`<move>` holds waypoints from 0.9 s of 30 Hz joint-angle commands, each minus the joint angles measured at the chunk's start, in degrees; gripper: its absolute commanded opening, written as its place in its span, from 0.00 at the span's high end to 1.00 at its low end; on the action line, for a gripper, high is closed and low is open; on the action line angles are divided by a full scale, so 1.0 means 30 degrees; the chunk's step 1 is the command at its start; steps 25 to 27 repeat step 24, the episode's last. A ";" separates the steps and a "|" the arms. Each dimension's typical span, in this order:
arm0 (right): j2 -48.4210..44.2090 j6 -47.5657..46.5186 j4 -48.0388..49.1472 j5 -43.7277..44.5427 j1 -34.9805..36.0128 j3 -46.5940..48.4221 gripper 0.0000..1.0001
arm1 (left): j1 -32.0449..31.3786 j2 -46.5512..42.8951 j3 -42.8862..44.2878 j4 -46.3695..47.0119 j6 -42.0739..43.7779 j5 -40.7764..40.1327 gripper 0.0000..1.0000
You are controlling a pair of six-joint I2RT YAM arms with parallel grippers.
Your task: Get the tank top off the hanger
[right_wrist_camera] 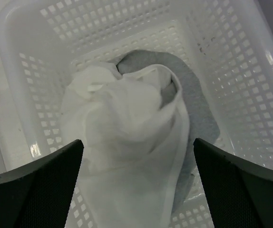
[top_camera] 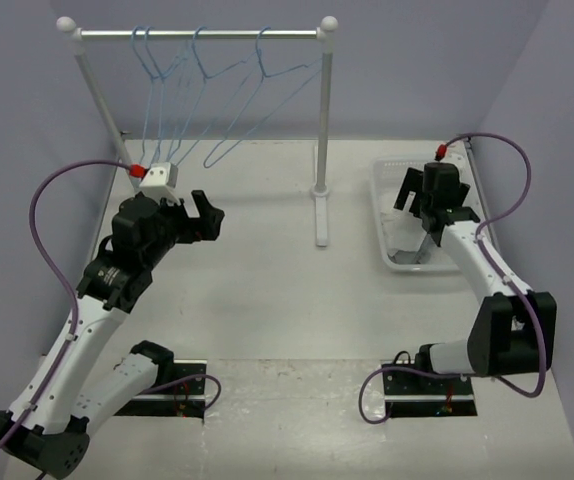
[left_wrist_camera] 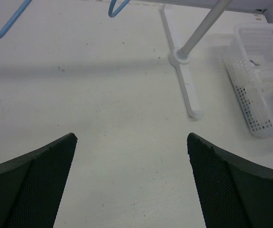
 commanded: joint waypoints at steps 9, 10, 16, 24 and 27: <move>-0.9802 0.4979 -0.6485 0.2023 0.0011 0.0133 0.01 | -0.0027 0.0189 0.0154 0.0878 -0.0227 -0.1473 0.00; -1.0483 0.5339 -0.6932 0.1997 -0.0018 -0.0279 0.01 | -0.0027 0.0219 0.0037 0.0906 -0.0343 -0.1707 0.00; -1.3826 0.6103 -0.8518 0.2730 -0.0018 -0.3263 0.01 | -0.0027 0.0424 -0.0608 0.0936 -0.0755 -0.2997 0.00; -1.7020 0.6810 -0.6505 0.1354 0.0011 -0.6021 0.01 | -0.0027 -0.0103 -0.2101 0.1404 -0.1487 -0.3906 0.00; -1.7020 0.6810 -0.6505 0.1354 0.0011 -0.6021 0.01 | -0.0027 -0.0103 -0.2101 0.1404 -0.1487 -0.3906 0.00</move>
